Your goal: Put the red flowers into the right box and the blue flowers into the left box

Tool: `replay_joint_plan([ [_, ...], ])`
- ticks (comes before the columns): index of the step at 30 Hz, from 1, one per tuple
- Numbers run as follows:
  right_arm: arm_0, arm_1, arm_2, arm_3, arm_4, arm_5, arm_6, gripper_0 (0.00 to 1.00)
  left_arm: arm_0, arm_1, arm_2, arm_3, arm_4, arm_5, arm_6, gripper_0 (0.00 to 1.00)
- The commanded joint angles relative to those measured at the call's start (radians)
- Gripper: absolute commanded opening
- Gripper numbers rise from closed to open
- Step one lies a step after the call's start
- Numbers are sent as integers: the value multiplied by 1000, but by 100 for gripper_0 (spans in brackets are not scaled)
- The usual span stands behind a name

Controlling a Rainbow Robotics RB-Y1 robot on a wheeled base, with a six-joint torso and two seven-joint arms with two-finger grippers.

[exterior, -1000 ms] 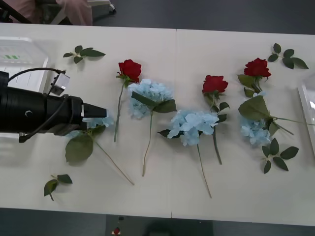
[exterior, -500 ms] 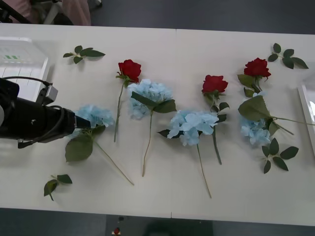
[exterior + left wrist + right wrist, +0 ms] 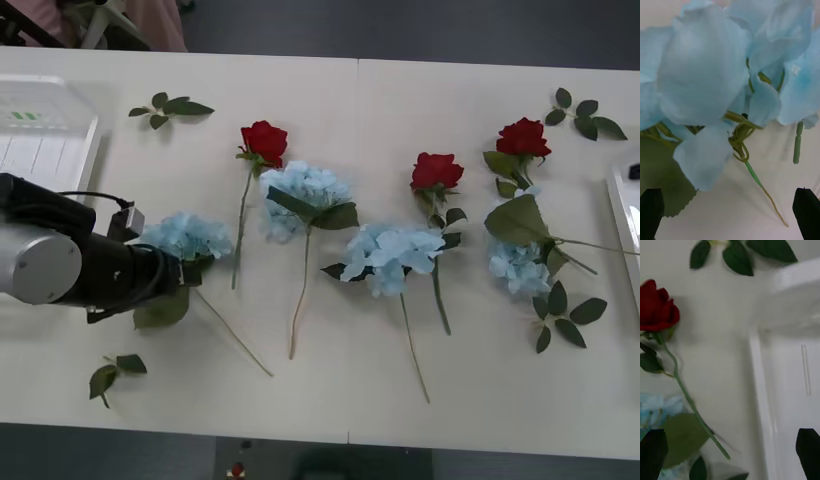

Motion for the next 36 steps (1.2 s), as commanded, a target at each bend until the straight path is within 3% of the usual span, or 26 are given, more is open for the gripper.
replay_joint_plan([
  [1, -64, 77, 8, -12, 70, -65, -48, 100, -53, -23, 12, 36, -32, -11, 24, 100],
  [10, -96, 237, 18, -12, 262, -262, -51, 100, -181, -34, -71, 142, -64, -11, 0, 100],
  [25, -93, 373, 31, -8, 475, -384, -108, 100, -199, -75, -158, 188, -199, -37, -29, 100],
  [28, -88, 381, 36, -7, 475, -387, -117, 100, -199, -87, -158, 204, -209, -57, -37, 86],
  [34, -87, 383, 41, 64, 443, -435, -114, 100, -201, -98, -158, 230, -234, -72, -56, 22],
  [35, -88, 383, 41, 71, 443, -443, -115, 100, -201, -100, -158, 233, -237, -75, -59, 6],
  [36, -87, 383, 42, 71, 443, -446, -118, 100, -201, -100, -158, 233, -240, -75, -60, 1],
])
